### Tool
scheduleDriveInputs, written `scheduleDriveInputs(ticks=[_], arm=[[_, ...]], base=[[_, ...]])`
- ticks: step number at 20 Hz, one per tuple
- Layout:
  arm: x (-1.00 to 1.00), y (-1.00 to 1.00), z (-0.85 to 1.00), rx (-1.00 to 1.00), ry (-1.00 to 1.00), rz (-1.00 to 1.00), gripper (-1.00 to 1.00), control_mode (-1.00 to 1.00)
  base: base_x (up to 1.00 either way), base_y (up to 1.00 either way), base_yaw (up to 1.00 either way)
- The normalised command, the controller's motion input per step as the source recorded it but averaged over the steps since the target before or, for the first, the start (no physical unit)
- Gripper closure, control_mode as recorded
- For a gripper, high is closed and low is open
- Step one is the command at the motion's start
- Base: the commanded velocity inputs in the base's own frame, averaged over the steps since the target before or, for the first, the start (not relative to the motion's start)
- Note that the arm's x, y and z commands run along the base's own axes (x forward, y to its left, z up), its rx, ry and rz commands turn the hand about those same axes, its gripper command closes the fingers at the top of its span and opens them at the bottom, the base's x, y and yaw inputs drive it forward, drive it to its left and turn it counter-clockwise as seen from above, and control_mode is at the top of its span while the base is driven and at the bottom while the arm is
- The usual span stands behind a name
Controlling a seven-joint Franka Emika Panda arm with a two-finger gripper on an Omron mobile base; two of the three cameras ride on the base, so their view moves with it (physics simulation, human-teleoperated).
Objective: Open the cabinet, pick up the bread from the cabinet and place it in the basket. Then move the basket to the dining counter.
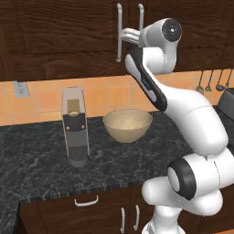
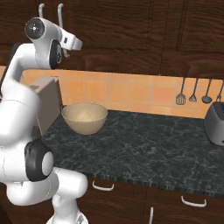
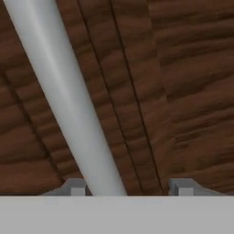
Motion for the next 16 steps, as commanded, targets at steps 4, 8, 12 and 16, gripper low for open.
scheduleDriveInputs(ticks=[4,8,12,16], arm=[[-0.63,-0.50,0.10,0.03,0.00,0.00,1.00,-1.00],[-1.00,-0.47,0.40,0.00,0.00,0.00,1.00,-1.00],[-1.00,-0.52,0.41,0.01,-0.04,0.00,1.00,-1.00],[-1.00,-0.60,0.46,0.07,-0.17,0.00,1.00,-1.00]], base=[[0.00,0.00,0.00],[0.00,0.00,0.00],[0.00,0.00,0.00],[0.00,0.00,0.00]])
